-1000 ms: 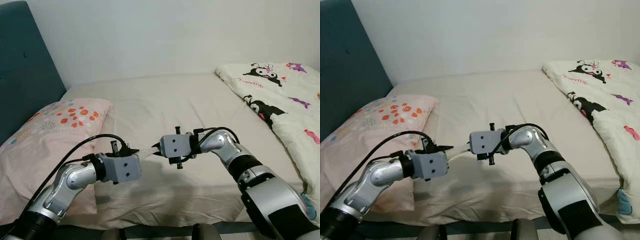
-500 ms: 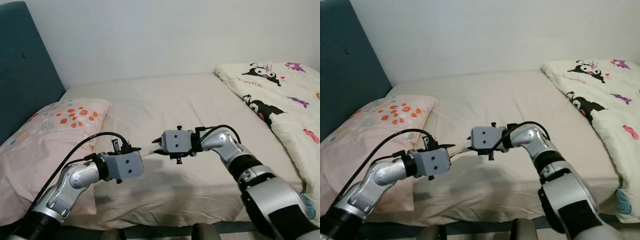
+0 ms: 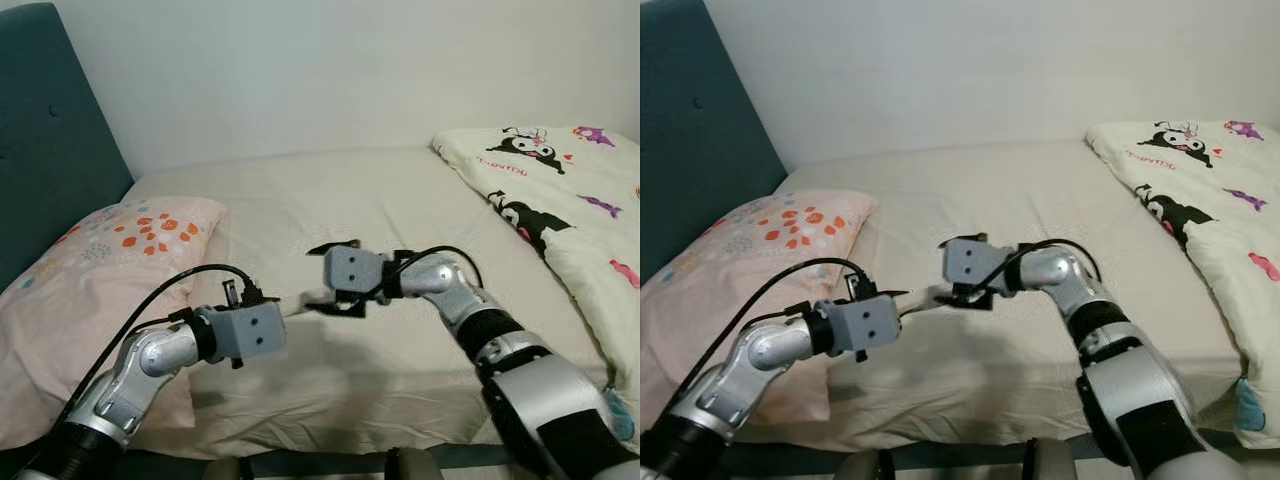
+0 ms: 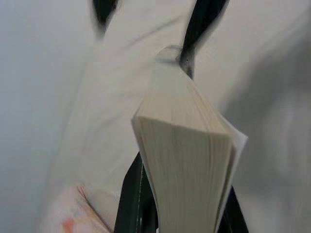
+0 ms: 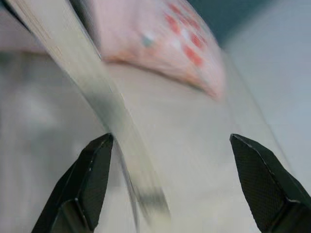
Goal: Clean up the room
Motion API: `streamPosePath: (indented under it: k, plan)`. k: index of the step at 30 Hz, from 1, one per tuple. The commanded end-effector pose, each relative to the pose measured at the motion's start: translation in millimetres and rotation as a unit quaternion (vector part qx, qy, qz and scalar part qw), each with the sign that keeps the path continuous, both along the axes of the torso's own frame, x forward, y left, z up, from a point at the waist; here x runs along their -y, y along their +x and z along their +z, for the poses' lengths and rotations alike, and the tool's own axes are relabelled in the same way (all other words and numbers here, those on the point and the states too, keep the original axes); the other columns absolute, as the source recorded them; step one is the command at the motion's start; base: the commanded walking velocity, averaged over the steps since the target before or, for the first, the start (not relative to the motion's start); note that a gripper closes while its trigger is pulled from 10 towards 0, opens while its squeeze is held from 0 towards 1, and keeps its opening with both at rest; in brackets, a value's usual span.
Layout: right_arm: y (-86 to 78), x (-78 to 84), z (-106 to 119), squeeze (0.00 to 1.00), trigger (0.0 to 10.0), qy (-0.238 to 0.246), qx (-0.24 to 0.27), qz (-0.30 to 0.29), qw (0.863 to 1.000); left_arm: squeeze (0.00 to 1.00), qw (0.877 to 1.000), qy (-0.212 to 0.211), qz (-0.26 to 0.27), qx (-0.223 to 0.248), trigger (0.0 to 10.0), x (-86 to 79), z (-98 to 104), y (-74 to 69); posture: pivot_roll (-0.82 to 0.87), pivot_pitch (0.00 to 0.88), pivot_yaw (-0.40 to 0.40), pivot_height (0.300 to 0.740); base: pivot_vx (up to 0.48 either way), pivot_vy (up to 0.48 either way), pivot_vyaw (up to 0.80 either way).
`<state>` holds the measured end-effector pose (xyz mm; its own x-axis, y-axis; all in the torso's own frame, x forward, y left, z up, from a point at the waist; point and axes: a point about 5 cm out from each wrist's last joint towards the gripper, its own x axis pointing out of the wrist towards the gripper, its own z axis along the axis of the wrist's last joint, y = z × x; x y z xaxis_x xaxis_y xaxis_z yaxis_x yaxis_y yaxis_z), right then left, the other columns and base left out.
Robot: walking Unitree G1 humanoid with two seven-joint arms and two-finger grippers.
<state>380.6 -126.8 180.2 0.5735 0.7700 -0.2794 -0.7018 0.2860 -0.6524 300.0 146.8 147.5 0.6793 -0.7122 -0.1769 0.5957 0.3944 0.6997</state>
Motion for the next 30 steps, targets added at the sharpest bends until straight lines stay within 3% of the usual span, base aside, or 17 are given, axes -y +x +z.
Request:
streamPosePath:
  k: [1, 2, 3, 5, 7, 8, 9, 12, 13, 14, 16, 17, 18, 20, 22, 24, 30]
  plan:
    - [11.1, 14.2, 23, 0.00, 10.0, 0.062, 0.025, -0.068, 0.995, 0.00, 0.998, -0.017, 0.017, -0.052, 0.0, -5.2, -9, 0.0, 0.08, 0.055, -0.002, 0.590, 0.000, 0.000, 0.00]
    - [16.9, 32.3, 37, 0.00, 10.0, 0.186, 0.005, -0.128, 0.974, 0.00, 0.987, -0.077, 0.054, -0.129, 0.0, -10.4, -12, 5.5, 0.08, 0.058, 0.000, 0.590, 0.000, 0.000, 0.00]
    - [16.9, 32.3, 37, 0.00, 10.0, 0.186, 0.005, -0.128, 0.974, 0.00, 0.987, -0.077, 0.054, -0.129, 0.0, -10.4, -12, 5.5, 0.08, 0.058, 0.000, 0.590, 0.000, 0.000, 0.00]
    - [14.6, 36.6, 35, 0.00, 10.0, 0.276, -0.063, -0.106, 0.953, 0.00, 0.963, -0.121, 0.068, -0.229, 0.0, -12.4, -17, 9.8, 0.07, 0.058, 0.006, 0.590, 0.000, 0.000, 0.00]
    - [14.6, 36.6, 35, 0.00, 10.0, 0.276, -0.063, -0.106, 0.953, 0.00, 0.963, -0.121, 0.068, -0.229, 0.0, -12.4, -17, 9.8, 0.07, 0.058, 0.006, 0.590, 0.000, 0.000, 0.00]
    - [11.4, 35.4, 30, 0.00, 10.0, 0.294, -0.093, -0.083, 0.948, 0.00, 0.955, -0.117, 0.061, -0.264, 0.0, -12.9, -20, 10.3, 0.07, 0.059, 0.009, 0.590, 0.000, 0.000, 0.00]
    - [-0.2, 30.7, 10, 0.00, 10.0, 0.291, -0.126, -0.045, 0.947, 0.00, 0.934, -0.125, 0.069, -0.326, 0.0, -14.6, -22, 17.5, 0.06, 0.062, 0.026, 0.590, 0.000, 0.000, 0.00]
    - [-6.6, 27.7, 0, 0.00, 10.0, 0.293, -0.139, -0.041, 0.945, 0.00, 0.924, -0.138, 0.083, -0.347, 0.0, -14.8, -22, 24.0, 0.06, 0.062, 0.026, 0.590, 0.000, 0.000, 0.00]
    - [-10.6, 25.6, -8, 0.00, 10.0, 0.297, -0.145, -0.050, 0.942, 0.00, 0.909, -0.163, 0.100, -0.370, 0.0, -13.4, -21, 29.6, 0.06, 0.063, 0.035, 0.590, 0.000, 0.000, 0.00]
    - [-10.6, 25.6, -8, 0.00, 10.0, 0.297, -0.145, -0.050, 0.942, 0.00, 0.909, -0.163, 0.100, -0.370, 0.0, -13.4, -21, 29.6, 0.06, 0.063, 0.035, 0.590, 0.000, 0.000, 0.00]
    - [-21.6, 19.1, -21, 0.00, 10.0, 0.304, -0.160, -0.054, 0.938, 0.00, 0.873, -0.207, 0.123, -0.424, 0.0, -8.0, -20, 37.7, 0.06, 0.065, 0.039, 0.590, 0.000, 0.000, 0.00]
    - [-21.6, 19.1, -21, 0.00, 10.0, 0.304, -0.160, -0.054, 0.938, 0.00, 0.873, -0.207, 0.123, -0.424, 0.0, -8.0, -20, 37.7, 0.06, 0.065, 0.039, 0.590, 0.000, 0.000, 0.00]
    - [-27.7, 15.0, -26, 0.00, 10.0, 0.306, -0.168, -0.048, 0.936, 0.00, 0.863, -0.209, 0.132, -0.441, 0.0, -5.9, -21, 40.2, 0.05, 0.066, 0.043, 0.590, 0.000, 0.000, 0.00]
    - [-27.7, 15.0, -26, 0.00, 10.0, 0.306, -0.168, -0.048, 0.936, 0.00, 0.863, -0.209, 0.132, -0.441, 0.0, -5.9, -21, 40.2, 0.05, 0.066, 0.043, 0.590, 0.000, 0.000, 0.00]
    - [-35.7, 9.5, -33, 0.00, 10.0, 0.285, -0.166, -0.037, 0.943, 0.00, 0.864, -0.182, 0.146, -0.447, 0.0, -4.8, -28, 41.6, 0.05, 0.066, 0.045, 0.590, 0.000, 0.000, 0.00]
    - [-48.4, 2.1, -47, 0.00, 10.0, 0.263, -0.155, -0.034, 0.952, 0.00, 0.859, -0.119, 0.161, -0.471, 0.0, -2.0, -44, 39.1, 0.05, 0.066, 0.046, 0.590, 0.000, 0.000, 0.00]
    - [-64.6, -3.2, -65, 0.00, 10.0, 0.243, -0.153, -0.046, 0.957, 0.00, 0.845, -0.046, 0.186, -0.499, 0.0, -3.7, -68, 32.7, 0.05, 0.074, 0.050, 0.590, 0.000, 0.000, 0.00]
